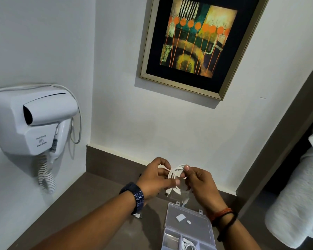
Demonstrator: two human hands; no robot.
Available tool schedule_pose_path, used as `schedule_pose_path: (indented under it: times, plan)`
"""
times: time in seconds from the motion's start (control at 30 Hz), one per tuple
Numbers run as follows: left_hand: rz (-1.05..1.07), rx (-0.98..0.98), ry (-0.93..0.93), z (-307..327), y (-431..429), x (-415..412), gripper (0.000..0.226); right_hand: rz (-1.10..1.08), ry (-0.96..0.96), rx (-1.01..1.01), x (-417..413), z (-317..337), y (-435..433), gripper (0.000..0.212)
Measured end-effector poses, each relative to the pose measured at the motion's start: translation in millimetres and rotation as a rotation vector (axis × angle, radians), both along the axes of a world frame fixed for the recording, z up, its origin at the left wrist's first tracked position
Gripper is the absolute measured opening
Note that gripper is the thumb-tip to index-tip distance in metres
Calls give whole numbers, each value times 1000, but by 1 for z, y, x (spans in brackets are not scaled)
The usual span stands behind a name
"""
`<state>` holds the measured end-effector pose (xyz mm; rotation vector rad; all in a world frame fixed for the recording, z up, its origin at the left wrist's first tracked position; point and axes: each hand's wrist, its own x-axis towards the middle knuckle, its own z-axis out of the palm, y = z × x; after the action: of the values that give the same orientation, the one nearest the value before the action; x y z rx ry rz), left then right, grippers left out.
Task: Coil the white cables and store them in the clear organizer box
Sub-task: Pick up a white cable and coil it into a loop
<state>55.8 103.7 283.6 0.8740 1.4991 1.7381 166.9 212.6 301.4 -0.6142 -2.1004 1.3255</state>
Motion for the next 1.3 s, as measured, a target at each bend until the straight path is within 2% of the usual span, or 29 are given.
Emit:
schedule_pose_path:
  times: [0.1,0.23,0.37,0.43,0.5,0.6,0.7,0.77,0.93,1.03,1.13,1.3]
  plan:
    - [64,-45,177,2,-3,-3,35,-15,-8,-20,0,-2,1,37]
    - [45,-110,489,3,-11,-14,35,-35,-17,45,5,-1,5,36]
    - [42,-108,870,7,-27,-42,18,35,-59,96,14,1,7,49]
    - [96,-65,1025,5,-30,-50,13,76,-51,49,14,1,4,42]
    - [179,32,1033,-1,-29,-50,11,87,1,-52,11,2,3,28]
    - [356,160,932,-15,-20,-41,11,74,95,-251,4,1,2,28]
    - [506,264,674,-23,-8,-23,18,72,188,-383,-1,1,-1,27]
    - [549,263,477,-23,0,-8,23,49,226,-407,-4,0,-3,28]
    - [430,198,-143,-17,14,20,19,-30,263,-377,-8,-5,-5,28]
    - [304,266,-379,-8,13,31,23,-59,275,-362,-8,-7,-6,30]
    - [239,300,-438,-3,11,36,21,-108,281,-354,-6,-8,-5,31]
    - [313,215,-320,-4,13,34,31,-153,265,-244,-8,-12,-4,28]
